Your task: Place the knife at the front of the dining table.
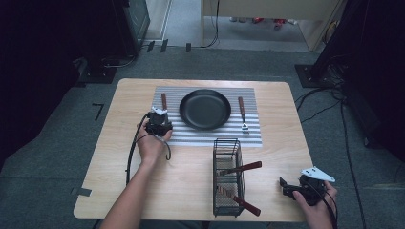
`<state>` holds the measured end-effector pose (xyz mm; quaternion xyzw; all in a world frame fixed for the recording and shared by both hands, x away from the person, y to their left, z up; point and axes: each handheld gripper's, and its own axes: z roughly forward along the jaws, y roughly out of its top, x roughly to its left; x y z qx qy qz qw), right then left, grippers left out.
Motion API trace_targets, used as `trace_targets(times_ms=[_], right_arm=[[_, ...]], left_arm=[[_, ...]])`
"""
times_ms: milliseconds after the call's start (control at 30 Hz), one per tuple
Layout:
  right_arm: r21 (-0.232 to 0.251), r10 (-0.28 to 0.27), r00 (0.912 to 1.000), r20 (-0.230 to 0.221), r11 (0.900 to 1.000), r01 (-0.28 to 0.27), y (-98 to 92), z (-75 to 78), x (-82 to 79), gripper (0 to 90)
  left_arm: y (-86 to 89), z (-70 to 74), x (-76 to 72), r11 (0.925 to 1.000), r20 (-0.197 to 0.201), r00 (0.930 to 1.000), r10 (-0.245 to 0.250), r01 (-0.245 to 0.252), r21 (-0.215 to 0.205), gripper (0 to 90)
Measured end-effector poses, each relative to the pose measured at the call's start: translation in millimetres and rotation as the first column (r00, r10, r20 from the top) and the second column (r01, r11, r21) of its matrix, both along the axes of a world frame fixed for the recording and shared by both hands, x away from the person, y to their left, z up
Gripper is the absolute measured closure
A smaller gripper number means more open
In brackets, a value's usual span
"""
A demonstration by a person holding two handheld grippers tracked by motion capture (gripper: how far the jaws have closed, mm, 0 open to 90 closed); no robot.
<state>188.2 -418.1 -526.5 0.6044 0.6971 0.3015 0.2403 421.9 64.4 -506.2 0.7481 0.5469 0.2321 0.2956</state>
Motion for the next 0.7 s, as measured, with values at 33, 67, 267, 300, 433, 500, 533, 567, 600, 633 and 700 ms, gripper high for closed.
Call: trace_targets(times_ms=[33, 67, 267, 300, 433, 500, 533, 567, 600, 633, 700], right_arm=[[0.0, 0.0, 1.0, 0.0, 1.0, 0.0, 0.0, 0.0, 0.0, 0.9], [0.001, -0.001, 1.0, -0.001, 1.0, 0.001, 0.1, 0.0, 0.0, 0.9], [0.0, 0.0, 1.0, 0.0, 1.0, 0.0, 0.0, 0.0, 0.0, 0.9], [0.0, 0.0, 1.0, 0.0, 1.0, 0.0, 0.0, 0.0, 0.0, 0.9], [0.0, 0.0, 1.0, 0.0, 1.0, 0.0, 0.0, 0.0, 0.0, 0.9], [-0.001, 0.0, 1.0, 0.0, 1.0, 0.0, 0.0, 0.0, 0.0, 0.9], [0.0, 0.0, 1.0, 0.0, 1.0, 0.0, 0.0, 0.0, 0.0, 0.9], [0.0, 0.0, 1.0, -0.001, 1.0, 0.0, 0.1, 0.0, -0.1, 0.9], [-0.001, 0.0, 1.0, 0.0, 1.0, 0.0, 0.0, 0.0, 0.0, 0.9], [0.0, 0.0, 1.0, -0.001, 1.0, 0.0, 0.0, 0.0, -0.1, 0.9], [0.0, 0.0, 1.0, 0.0, 1.0, 0.0, 0.0, 0.0, 0.0, 0.9]], left_arm=[[1.3, 0.0, -0.2, 1.0, -0.002, 1.0, -0.002, 0.002, -0.007, 63.4], [2.5, -0.1, -0.3, 0.9998, -0.005, 1.0, -0.003, 0.003, -0.021, 64.8], [9.0, -1.3, -2.4, 0.9989, 0.003, 1.0, 0.001, 0.0, -0.047, 73.9], [10.1, -1.3, -2.5, 0.9986, 0.002, 1.0, 0.001, -0.001, -0.052, 74.4], [11.8, -1.1, -2.3, 0.9981, -0.002, 1.0, 0.0, 0.0, -0.062, 74.9], [12.3, -1.2, -2.2, 0.9978, -0.003, 1.0, 0.0, 0.0, -0.066, 75.0], [12.8, -1.1, -2.3, 0.998, -0.003, 1.0, 0.001, -0.001, -0.064, 75.0], [13.2, -1.2, -2.2, 0.998, -0.004, 1.0, 0.003, -0.003, -0.064, 75.2], [13.2, -1.2, -2.2, 0.998, -0.004, 1.0, 0.003, -0.003, -0.064, 75.2], [14.6, -1.0, -2.3, 0.998, -0.005, 1.0, 0.002, -0.003, -0.063, 75.3], [15.5, -1.1, -2.4, 0.9978, -0.003, 1.0, 0.002, -0.002, -0.066, 75.5]])
